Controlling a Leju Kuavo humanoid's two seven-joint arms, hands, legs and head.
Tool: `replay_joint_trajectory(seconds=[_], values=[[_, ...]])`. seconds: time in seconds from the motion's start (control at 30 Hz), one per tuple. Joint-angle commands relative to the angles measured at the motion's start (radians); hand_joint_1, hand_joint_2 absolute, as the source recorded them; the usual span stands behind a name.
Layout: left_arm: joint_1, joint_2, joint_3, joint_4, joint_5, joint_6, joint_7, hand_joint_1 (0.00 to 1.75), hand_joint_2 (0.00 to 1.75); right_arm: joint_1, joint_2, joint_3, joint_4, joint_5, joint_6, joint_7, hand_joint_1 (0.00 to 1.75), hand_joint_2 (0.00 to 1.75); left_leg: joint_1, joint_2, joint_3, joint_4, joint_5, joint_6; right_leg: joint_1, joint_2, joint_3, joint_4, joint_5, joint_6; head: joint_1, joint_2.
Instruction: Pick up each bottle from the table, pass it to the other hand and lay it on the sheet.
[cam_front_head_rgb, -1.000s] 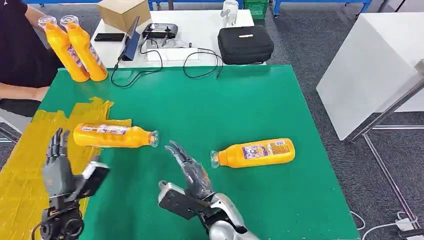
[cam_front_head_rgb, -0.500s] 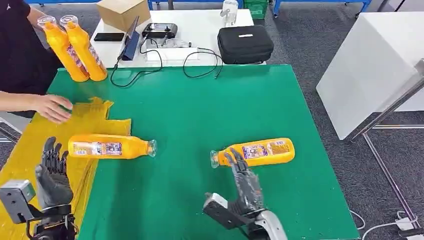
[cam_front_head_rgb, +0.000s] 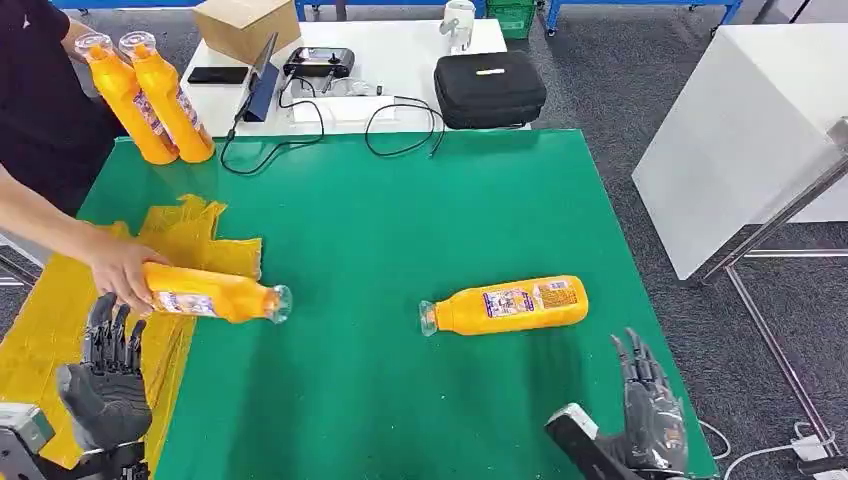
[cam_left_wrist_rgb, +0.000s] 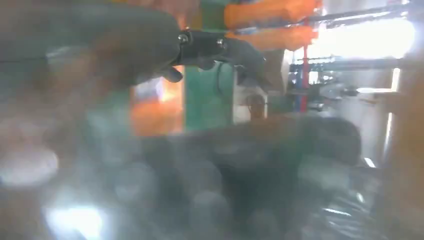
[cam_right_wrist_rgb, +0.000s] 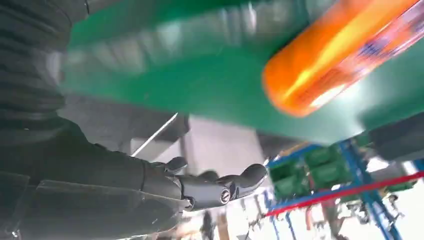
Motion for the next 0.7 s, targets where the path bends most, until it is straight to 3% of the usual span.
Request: replay_joint_trajectory(seconds=[0.03, 0.3, 0.7], values=[[-0.036, -0.030, 0.011, 0.059, 0.035, -0.044, 0.005, 0.00, 0.00, -0.094, 0.024, -0.247, 0.093, -0.015, 0.076, -0.031, 0.00, 1.75, -0.001, 0.001, 0.003, -0.001, 0.000, 0.000, -0.001, 0.000, 0.003, -0.001, 0.000, 0.001, 0.000, 0.000], [-0.052, -0.020, 0.007, 0.068, 0.064, -0.048, 0.001, 0.00, 0.00, -0.160, 0.006, -0.243, 0.149, -0.014, 0.148, -0.037, 0.00, 1.75, 0.000, 0.002, 0.006, -0.002, 0.000, 0.000, 0.000, 0.000, 0.006, -0.002, 0.000, 0.001, 0.000, 0.000], [-0.058, -0.011, -0.011, 0.071, 0.081, -0.050, 0.010, 0.00, 0.00, -0.223, -0.004, -0.151, 0.209, 0.011, 0.152, -0.022, 0.00, 1.75, 0.000, 0.002, 0.007, -0.002, 0.000, 0.000, 0.000, 0.000, 0.007, -0.002, 0.000, 0.001, 0.000, 0.000]])
